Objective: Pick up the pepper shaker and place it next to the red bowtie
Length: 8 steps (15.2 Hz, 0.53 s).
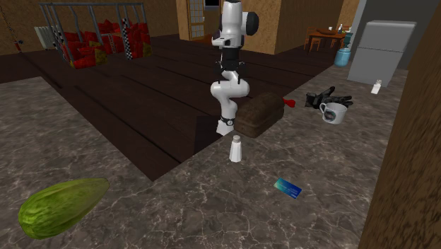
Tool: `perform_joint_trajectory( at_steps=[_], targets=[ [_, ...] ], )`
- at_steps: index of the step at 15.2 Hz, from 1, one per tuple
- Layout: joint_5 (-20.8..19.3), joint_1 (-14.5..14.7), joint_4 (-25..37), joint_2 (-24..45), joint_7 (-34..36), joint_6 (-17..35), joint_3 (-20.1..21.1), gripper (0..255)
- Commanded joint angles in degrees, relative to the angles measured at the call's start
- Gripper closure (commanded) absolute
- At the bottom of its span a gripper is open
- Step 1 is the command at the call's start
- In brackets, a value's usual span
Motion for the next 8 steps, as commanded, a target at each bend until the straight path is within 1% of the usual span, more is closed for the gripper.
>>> perform_joint_trajectory(
  at_steps=[1, 8],
  targets=[
    [0.0, 0.0, 0.0, 0.0, 0.0, 0.0, 0.0, 0],
    [0.15, -0.16, 6.65, 15.99, 3.97, 6.63, 1.88, 0]
  ],
)
